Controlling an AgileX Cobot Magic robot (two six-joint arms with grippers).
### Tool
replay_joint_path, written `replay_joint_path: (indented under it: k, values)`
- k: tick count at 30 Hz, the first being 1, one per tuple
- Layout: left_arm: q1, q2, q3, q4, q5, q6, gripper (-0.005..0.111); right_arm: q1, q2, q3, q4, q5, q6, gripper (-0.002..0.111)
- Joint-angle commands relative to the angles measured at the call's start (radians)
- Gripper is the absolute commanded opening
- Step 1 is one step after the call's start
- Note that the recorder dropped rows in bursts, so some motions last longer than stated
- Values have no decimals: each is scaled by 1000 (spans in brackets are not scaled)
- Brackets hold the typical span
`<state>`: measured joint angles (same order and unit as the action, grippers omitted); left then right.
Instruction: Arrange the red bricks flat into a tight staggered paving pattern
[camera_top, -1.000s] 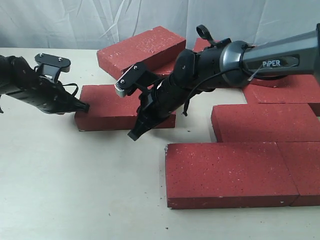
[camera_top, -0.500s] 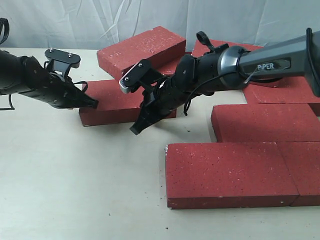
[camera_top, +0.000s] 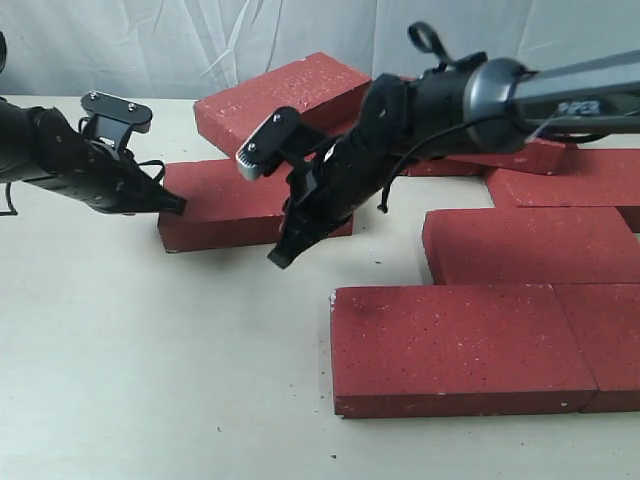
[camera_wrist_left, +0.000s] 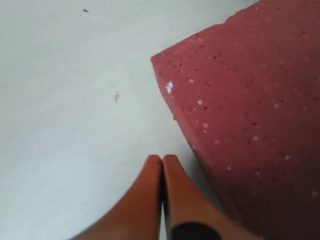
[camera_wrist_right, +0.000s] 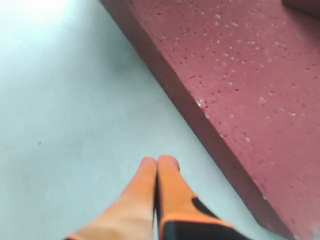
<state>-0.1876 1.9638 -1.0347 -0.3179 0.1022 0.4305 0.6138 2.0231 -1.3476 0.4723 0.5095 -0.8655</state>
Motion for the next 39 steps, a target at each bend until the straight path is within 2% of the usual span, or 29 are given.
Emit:
replay_joint_path:
  k: [1, 5, 9, 13, 20, 23, 25, 27, 28, 30, 34, 39]
  values:
    - [17, -9, -4, -36, 1, -9, 0, -72, -101, -2, -156, 103, 147, -1]
    - [13, 42, -37, -29, 20, -7, 0, -162, -103, 5, -157, 59, 298, -1]
    - [5, 70, -77, -42, 26, -7, 0, -200, -52, 16, -163, -4, 302, -1]
    - [-37, 74, -96, -48, -22, -5, 0, -207, 18, 16, -167, -121, 302, -1]
    - [-50, 89, -102, -48, -122, -5, 0, -207, 20, 16, -172, -98, 302, -1]
    - [-48, 101, -114, -9, -102, -2, 0, -207, -41, 16, -201, -15, 302, -1]
    - [-26, 53, -114, 5, -40, -2, 0, -205, -85, 16, -168, 68, 302, -1]
    - [9, -13, -114, 7, 70, -5, 0, -186, -109, 16, -69, 161, 257, -1]
    - [30, -40, -114, 7, 159, -5, 0, -153, -109, 16, -28, 190, 165, -1]
    - [47, -51, -112, 3, 231, -5, 0, -91, -80, 16, 36, 182, 52, -1]
    - [45, -5, -112, -40, 261, -3, 0, 16, 13, 16, 21, -10, -13, -1]
    - [45, 38, -112, -42, 229, -1, 0, 15, 66, -11, 26, -51, -9, -1]
